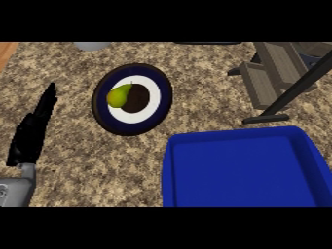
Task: Pick the sweet potato from the tray and place it in the tiered basket
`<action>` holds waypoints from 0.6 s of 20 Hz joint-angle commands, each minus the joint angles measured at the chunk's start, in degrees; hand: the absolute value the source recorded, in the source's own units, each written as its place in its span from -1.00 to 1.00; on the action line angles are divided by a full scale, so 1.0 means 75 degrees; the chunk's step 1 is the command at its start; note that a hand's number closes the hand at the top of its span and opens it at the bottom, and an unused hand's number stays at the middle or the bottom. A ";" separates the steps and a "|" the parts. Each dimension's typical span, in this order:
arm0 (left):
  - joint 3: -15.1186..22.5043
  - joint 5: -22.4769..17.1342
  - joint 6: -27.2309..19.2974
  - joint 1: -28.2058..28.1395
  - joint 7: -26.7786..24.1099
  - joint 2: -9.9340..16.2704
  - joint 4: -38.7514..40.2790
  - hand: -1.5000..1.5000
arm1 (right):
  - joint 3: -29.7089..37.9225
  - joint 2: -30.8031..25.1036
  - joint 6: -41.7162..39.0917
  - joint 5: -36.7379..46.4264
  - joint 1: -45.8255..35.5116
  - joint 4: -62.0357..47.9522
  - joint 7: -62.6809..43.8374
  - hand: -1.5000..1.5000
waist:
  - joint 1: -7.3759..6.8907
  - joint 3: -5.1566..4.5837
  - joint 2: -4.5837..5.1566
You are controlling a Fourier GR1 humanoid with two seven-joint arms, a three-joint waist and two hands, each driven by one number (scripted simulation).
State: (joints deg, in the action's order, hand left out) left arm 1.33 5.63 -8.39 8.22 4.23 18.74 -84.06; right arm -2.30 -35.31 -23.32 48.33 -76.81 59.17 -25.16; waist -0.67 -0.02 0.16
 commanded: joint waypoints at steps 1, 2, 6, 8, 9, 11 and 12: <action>-0.0134 0.0033 0.0040 0.0015 -0.0390 -0.0057 0.0473 0.00 | 0.0345 0.0193 0.0178 -0.0271 0.0246 -0.0442 0.0539 1.00 | 0.0023 -0.0003 0.0007; -0.0001 0.0105 0.0073 -0.0107 0.0082 -0.0001 -0.0164 0.00 | 0.0447 -0.0061 -0.0140 -0.0372 0.0376 -0.0362 0.0692 1.00 | 0.0027 0.0002 -0.0022; -0.0358 -0.0109 0.0246 -0.0041 -0.0609 -0.0001 0.0625 0.00 | 0.0653 0.0046 -0.0133 -0.0541 0.0832 -0.0569 0.0919 1.00 | 0.0082 -0.0003 -0.0003; -0.0132 0.0106 0.0165 0.0209 0.0128 0.0051 0.0016 0.00 | 0.1124 0.0391 -0.0317 -0.0869 0.0390 -0.1352 0.0232 1.00 | -0.0022 0.0001 0.0008; -0.0289 -0.0058 0.0209 0.0090 -0.0036 0.0069 0.0150 0.00 | 0.1633 0.0633 -0.0073 -0.1205 0.0557 -0.1209 -0.0423 1.00 | 0.0041 0.0001 -0.0018; -0.0017 0.0267 -0.0100 -0.0112 0.0071 -0.0247 -0.0101 0.00 | 0.1387 0.0615 -0.0191 -0.1079 0.0937 -0.1071 -0.0196 -1.00 | 0.0050 0.0002 -0.0029; -0.0281 0.0160 0.0200 -0.0020 -0.0606 -0.0014 0.0638 0.00 | 0.1464 0.0287 -0.0749 -0.1218 0.0754 -0.0888 -0.0205 -1.00 | 0.0107 -0.0004 -0.0026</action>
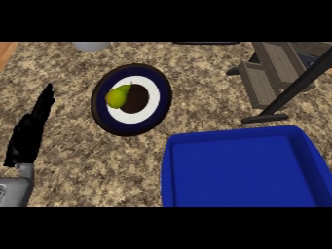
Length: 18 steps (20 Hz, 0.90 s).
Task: Pick the sweet potato from the tray and place it in the tiered basket
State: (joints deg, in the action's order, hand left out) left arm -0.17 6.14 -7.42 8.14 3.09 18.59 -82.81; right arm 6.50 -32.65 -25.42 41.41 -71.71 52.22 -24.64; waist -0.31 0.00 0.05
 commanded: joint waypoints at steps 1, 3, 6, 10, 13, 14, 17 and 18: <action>0.0080 0.0228 -0.0123 0.0406 0.0247 -0.0164 0.0100 0.00 | 0.0369 -0.0002 -0.0410 -0.0360 0.0063 -0.0041 -0.0231 -1.00 | 0.0040 -0.0001 -0.0010; -0.0035 0.0067 0.0045 0.0186 0.0171 -0.0106 -0.0069 0.00 | 0.0550 0.0224 0.0409 -0.0303 0.0117 -0.0243 -0.0081 -1.00 | -0.0032 -0.0001 0.0008; -0.0114 0.0079 0.0005 0.0088 -0.0125 -0.0140 0.0090 0.00 | 0.0930 0.0463 0.1185 -0.0550 0.0513 0.0280 0.0015 -1.00 | 0.0001 0.0000 0.0007; -0.0104 0.0108 0.0151 0.0224 0.0153 -0.0074 0.0094 0.00 | 0.1346 0.0256 0.1683 -0.0672 0.0121 0.0220 0.0047 -1.00 | -0.0024 -0.0001 0.0020; -0.0080 0.0243 -0.0028 0.0140 0.0175 -0.0208 -0.0086 0.00 | 0.1521 -0.0108 0.1686 -0.0746 -0.0083 0.0356 0.0043 -1.00 | -0.0015 -0.0002 0.0002; -0.0132 0.0130 0.0163 -0.0021 -0.0033 -0.0130 0.0045 0.00 | 0.1669 -0.0424 0.1406 -0.0847 -0.0170 0.0559 -0.0223 -1.00 | 0.0028 -0.0004 -0.0016; -0.0366 0.0135 0.0071 0.0226 -0.0100 -0.0090 0.0265 0.00 | 0.2003 -0.0801 0.1086 -0.1095 0.0032 0.0754 -0.0646 -1.00 | 0.0108 -0.0004 -0.0021; -0.0029 0.0242 0.0034 -0.0141 0.0057 -0.0306 -0.0246 0.00 | 0.2162 -0.1112 0.0851 -0.1151 -0.0236 0.0290 -0.0784 -1.00 | 0.0022 -0.0002 -0.0020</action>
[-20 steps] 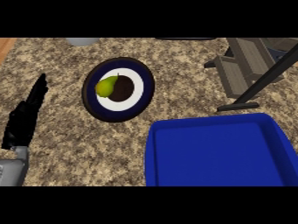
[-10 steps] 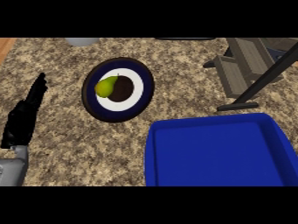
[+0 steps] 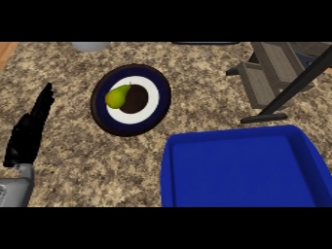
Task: Pick the sweet potato from the tray and place it in the tiered basket
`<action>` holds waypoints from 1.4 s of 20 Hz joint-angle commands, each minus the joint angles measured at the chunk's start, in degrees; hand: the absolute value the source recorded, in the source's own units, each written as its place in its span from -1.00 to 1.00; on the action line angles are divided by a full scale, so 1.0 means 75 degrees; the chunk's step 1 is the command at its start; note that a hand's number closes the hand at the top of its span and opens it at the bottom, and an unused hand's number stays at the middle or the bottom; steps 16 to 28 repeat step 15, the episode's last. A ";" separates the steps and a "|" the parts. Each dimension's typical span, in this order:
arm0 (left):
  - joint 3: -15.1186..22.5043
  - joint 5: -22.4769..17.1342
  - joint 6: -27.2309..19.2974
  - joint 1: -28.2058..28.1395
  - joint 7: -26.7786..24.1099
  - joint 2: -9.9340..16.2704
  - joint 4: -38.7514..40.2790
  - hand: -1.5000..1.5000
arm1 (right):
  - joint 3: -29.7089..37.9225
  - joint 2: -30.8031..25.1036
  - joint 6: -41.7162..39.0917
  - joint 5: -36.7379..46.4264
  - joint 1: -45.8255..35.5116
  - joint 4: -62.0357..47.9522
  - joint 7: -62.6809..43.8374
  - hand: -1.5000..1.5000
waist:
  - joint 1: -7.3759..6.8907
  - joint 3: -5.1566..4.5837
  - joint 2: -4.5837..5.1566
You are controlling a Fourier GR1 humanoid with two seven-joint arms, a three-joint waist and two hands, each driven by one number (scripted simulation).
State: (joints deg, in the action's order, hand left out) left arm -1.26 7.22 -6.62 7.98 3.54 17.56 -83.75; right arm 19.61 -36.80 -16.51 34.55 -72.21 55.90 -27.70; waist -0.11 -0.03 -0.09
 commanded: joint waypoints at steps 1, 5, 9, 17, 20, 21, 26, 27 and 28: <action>-0.0290 -0.0148 0.0158 -0.0186 -0.0393 0.0152 0.0258 0.00 | 0.0583 -0.0657 -0.0664 -0.0483 0.0047 0.0384 -0.0782 -1.00 | 0.0114 -0.0002 -0.0038; 0.0054 0.0113 -0.0127 -0.0274 0.0161 -0.0180 -0.0388 0.00 | 0.1354 -0.1212 -0.1176 -0.1121 0.0723 0.0277 -0.0826 -1.00 | 0.0097 0.0013 -0.0051; -0.0277 -0.0131 0.0176 -0.0270 -0.0058 0.0070 -0.0165 0.00 | 0.2072 -0.2352 -0.2136 -0.1744 0.1057 -0.0011 -0.0540 -1.00 | 0.0075 0.0006 -0.0016; -0.0152 0.0113 0.0041 0.0171 0.0240 -0.0116 0.0085 0.00 | 0.3331 -0.2826 -0.2709 -0.2757 0.2617 0.0320 0.0345 -1.00 | 0.0186 0.0012 -0.0014; -0.0152 0.0113 0.0041 0.0171 0.0240 -0.0116 0.0085 0.00 | 0.3331 -0.2826 -0.2709 -0.2757 0.2617 0.0320 0.0345 -1.00 | 0.0186 0.0012 -0.0014; -0.0152 0.0113 0.0041 0.0171 0.0240 -0.0116 0.0085 0.00 | 0.3331 -0.2826 -0.2709 -0.2757 0.2617 0.0320 0.0345 -1.00 | 0.0186 0.0012 -0.0014; -0.0152 0.0113 0.0041 0.0171 0.0240 -0.0116 0.0085 0.00 | 0.3331 -0.2826 -0.2709 -0.2757 0.2617 0.0320 0.0345 -1.00 | 0.0186 0.0012 -0.0014; -0.0152 0.0113 0.0041 0.0171 0.0240 -0.0116 0.0085 0.00 | 0.3331 -0.2826 -0.2709 -0.2757 0.2617 0.0320 0.0345 -1.00 | 0.0186 0.0012 -0.0014; -0.0152 0.0113 0.0041 0.0171 0.0240 -0.0116 0.0085 0.00 | 0.3331 -0.2826 -0.2709 -0.2757 0.2617 0.0320 0.0345 -1.00 | 0.0186 0.0012 -0.0014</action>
